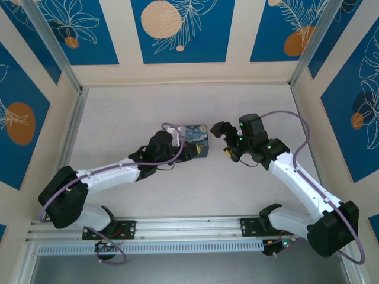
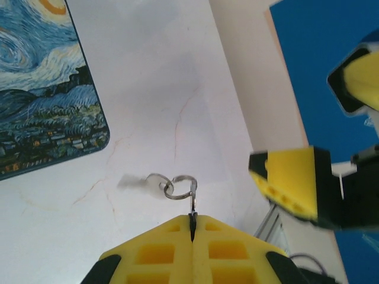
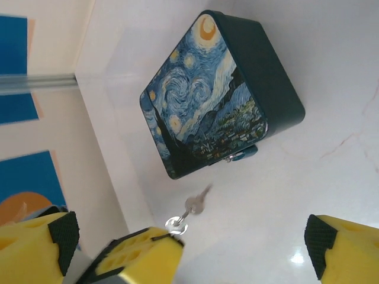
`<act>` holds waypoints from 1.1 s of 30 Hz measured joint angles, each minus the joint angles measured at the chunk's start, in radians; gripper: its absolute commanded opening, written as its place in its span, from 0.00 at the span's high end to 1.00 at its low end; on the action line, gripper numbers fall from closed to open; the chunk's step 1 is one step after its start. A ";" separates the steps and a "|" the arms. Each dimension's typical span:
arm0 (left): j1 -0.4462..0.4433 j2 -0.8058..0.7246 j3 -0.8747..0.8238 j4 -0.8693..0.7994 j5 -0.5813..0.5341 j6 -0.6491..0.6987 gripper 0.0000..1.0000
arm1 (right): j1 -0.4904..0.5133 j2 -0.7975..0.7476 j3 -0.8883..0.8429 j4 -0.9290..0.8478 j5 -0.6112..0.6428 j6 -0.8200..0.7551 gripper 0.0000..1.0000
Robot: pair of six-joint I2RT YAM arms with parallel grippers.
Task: Unlock the padlock with the key
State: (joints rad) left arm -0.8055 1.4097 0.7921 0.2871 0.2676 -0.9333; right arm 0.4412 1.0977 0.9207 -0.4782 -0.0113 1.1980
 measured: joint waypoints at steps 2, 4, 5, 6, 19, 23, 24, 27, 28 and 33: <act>0.019 -0.003 0.042 -0.080 0.042 0.055 1.00 | -0.015 0.012 0.000 0.001 -0.027 -0.081 0.00; 0.038 -0.003 0.091 -0.163 0.084 0.109 1.00 | -0.026 0.014 -0.001 0.007 -0.041 -0.144 0.00; 0.047 -0.002 0.118 -0.203 0.106 0.139 1.00 | -0.033 0.013 -0.003 0.015 -0.048 -0.171 0.01; 0.054 -0.002 0.145 -0.244 0.129 0.167 1.00 | -0.041 0.011 -0.005 0.026 -0.056 -0.195 0.00; 0.187 0.099 0.363 -0.529 0.403 0.403 1.00 | -0.254 0.014 0.000 0.069 -0.376 -0.358 0.01; 0.203 0.133 0.395 -0.566 0.478 0.448 1.00 | -0.251 0.013 -0.002 0.133 -0.466 -0.392 0.07; 0.203 0.139 0.402 -0.569 0.496 0.456 1.00 | -0.248 0.013 -0.006 0.156 -0.481 -0.401 0.08; 0.203 0.155 0.432 -0.594 0.552 0.486 1.00 | -0.235 0.013 -0.038 0.228 -0.521 -0.435 0.14; 0.203 0.163 0.444 -0.602 0.572 0.499 1.00 | -0.231 0.013 -0.053 0.249 -0.530 -0.446 0.19; 0.203 0.196 0.497 -0.636 0.646 0.550 1.00 | -0.224 0.034 -0.106 0.329 -0.571 -0.486 0.29</act>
State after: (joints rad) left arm -0.6022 1.6062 1.2888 -0.3485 0.9134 -0.3836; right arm 0.2169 1.1320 0.8143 -0.1490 -0.5823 0.7124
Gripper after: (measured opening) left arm 0.043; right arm 0.748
